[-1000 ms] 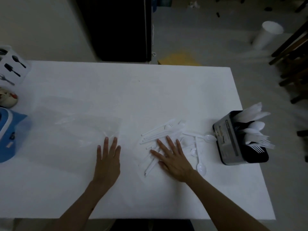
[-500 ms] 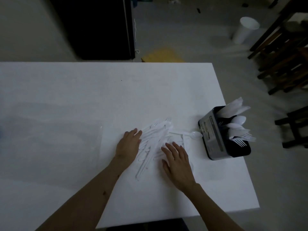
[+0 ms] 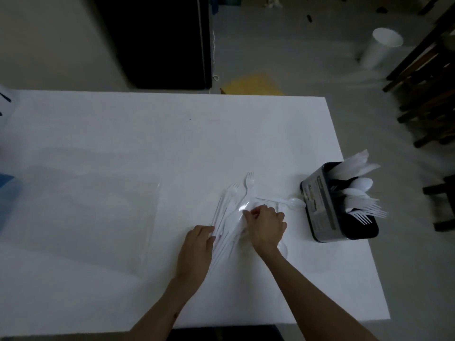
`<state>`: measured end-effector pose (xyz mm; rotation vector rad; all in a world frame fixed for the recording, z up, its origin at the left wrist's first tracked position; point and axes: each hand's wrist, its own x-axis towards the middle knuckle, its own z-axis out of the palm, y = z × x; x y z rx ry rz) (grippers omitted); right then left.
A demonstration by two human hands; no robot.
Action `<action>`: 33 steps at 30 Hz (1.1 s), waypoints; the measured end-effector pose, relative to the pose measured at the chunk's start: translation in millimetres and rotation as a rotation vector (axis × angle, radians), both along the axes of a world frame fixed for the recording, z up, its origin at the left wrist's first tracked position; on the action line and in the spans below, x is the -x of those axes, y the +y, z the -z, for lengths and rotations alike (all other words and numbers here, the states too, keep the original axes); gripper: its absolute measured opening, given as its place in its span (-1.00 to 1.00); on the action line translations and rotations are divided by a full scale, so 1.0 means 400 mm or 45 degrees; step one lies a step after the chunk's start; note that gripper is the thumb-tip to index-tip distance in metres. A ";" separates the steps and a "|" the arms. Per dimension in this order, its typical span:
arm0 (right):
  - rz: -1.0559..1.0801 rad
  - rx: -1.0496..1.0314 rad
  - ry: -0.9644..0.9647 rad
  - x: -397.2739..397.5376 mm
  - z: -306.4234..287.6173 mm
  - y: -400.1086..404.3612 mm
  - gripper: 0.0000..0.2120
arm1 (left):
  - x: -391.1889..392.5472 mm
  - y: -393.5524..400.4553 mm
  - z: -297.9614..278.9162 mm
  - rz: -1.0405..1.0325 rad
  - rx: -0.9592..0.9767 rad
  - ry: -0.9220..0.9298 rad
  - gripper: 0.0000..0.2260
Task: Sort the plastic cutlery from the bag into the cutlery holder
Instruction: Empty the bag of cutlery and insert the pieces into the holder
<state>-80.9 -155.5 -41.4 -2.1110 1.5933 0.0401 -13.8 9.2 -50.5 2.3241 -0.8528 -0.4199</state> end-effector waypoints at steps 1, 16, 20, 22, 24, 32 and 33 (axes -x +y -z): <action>0.001 -0.046 0.005 -0.003 -0.004 -0.006 -0.74 | 0.001 0.003 -0.002 0.007 0.005 -0.034 -0.81; 0.110 -0.442 -0.624 0.005 -0.066 -0.059 -0.92 | 0.019 -0.071 -0.068 0.038 0.065 0.318 -0.72; 0.050 -0.550 -0.747 -0.011 -0.084 -0.049 -0.93 | 0.008 -0.083 -0.078 0.001 0.047 0.707 -0.79; 0.126 -0.413 -0.639 -0.016 -0.058 -0.048 -0.85 | -0.002 -0.071 -0.079 -0.132 0.065 0.746 -0.84; 0.132 -0.332 -0.481 -0.013 -0.028 -0.045 -0.77 | -0.015 -0.048 -0.077 -0.260 0.082 0.758 -0.84; 0.130 -0.420 -0.343 -0.034 -0.033 -0.060 -0.86 | -0.029 -0.018 -0.066 -0.379 0.161 0.990 -0.81; 0.168 -0.457 -0.402 -0.033 -0.039 -0.064 -0.87 | -0.028 -0.022 -0.064 -0.398 0.194 1.028 -0.81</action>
